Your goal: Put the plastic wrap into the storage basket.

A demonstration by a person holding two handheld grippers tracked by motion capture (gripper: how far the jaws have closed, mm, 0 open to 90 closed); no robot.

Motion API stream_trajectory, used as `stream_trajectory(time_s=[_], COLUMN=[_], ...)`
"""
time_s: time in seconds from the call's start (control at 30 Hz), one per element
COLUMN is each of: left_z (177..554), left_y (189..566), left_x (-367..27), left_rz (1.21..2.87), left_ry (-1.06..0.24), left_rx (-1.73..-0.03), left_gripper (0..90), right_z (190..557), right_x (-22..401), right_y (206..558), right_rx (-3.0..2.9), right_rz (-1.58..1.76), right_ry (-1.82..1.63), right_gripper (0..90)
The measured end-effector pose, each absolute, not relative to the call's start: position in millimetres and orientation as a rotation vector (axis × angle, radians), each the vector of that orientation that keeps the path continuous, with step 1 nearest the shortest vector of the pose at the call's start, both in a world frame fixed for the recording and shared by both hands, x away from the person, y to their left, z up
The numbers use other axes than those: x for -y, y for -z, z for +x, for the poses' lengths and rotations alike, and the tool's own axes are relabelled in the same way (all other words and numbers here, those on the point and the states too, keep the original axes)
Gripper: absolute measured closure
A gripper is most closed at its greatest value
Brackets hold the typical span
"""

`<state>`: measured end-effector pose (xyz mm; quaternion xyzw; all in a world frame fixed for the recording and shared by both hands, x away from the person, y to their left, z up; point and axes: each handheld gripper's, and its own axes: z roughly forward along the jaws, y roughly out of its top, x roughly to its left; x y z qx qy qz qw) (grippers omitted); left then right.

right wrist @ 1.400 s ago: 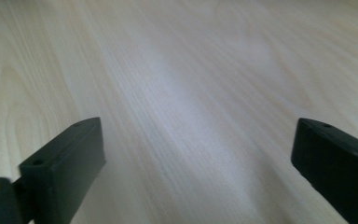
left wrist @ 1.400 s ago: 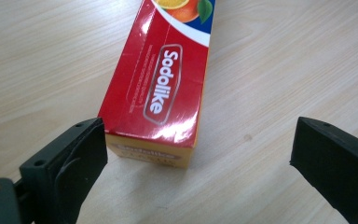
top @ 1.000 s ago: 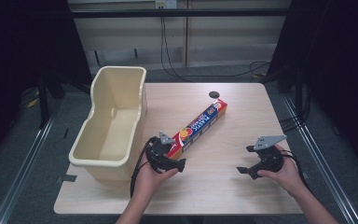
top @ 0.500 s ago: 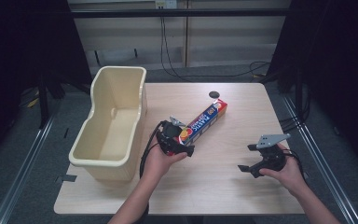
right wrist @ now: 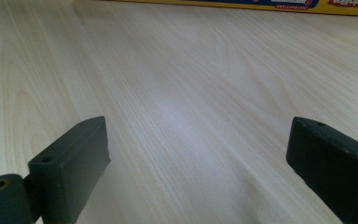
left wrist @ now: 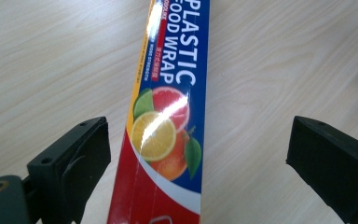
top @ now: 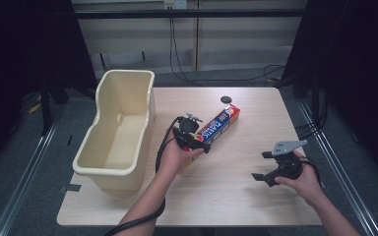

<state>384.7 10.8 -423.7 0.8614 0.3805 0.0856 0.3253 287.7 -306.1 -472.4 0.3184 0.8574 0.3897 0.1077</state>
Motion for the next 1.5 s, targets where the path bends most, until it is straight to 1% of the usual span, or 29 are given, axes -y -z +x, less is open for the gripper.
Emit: stream_trajectory(time_s=[0.3, 0.67, 1.1, 1.17, 1.23, 1.4, 1.5], left_z=[403, 421, 436, 438, 439, 441, 443], left_y=[427, 432, 445, 445, 446, 451, 455], left_x=[0, 11, 18, 20, 22, 26, 27], left_rz=[2.275, 2.310, 2.349, 2.354, 2.373, 2.389, 2.408], left_ry=[-0.220, -0.182, -0.144, -0.143, -0.138, -0.127, -0.123], left_rx=[-1.000, -1.006, -1.026, -1.026, -1.003, -1.018, -1.015], left_gripper=[6.2, 7.3, 8.8, 9.7, 14.2, 16.2, 19.8], right_z=[288, 288, 289, 289, 289, 289, 289], right_x=[306, 307, 308, 308, 309, 309, 309], right_y=[471, 471, 471, 471, 471, 470, 470], right_rx=[-2.520, -2.523, -2.528, -2.528, -2.529, -2.533, -2.528], right_rz=[0.947, 0.948, 0.945, 0.949, 0.948, 0.947, 0.943], right_ry=[-1.155, -1.164, -1.176, -1.181, -1.186, -1.179, -1.186], right_gripper=[5.6, 5.6, 5.9, 5.9, 5.9, 6.0, 6.0])
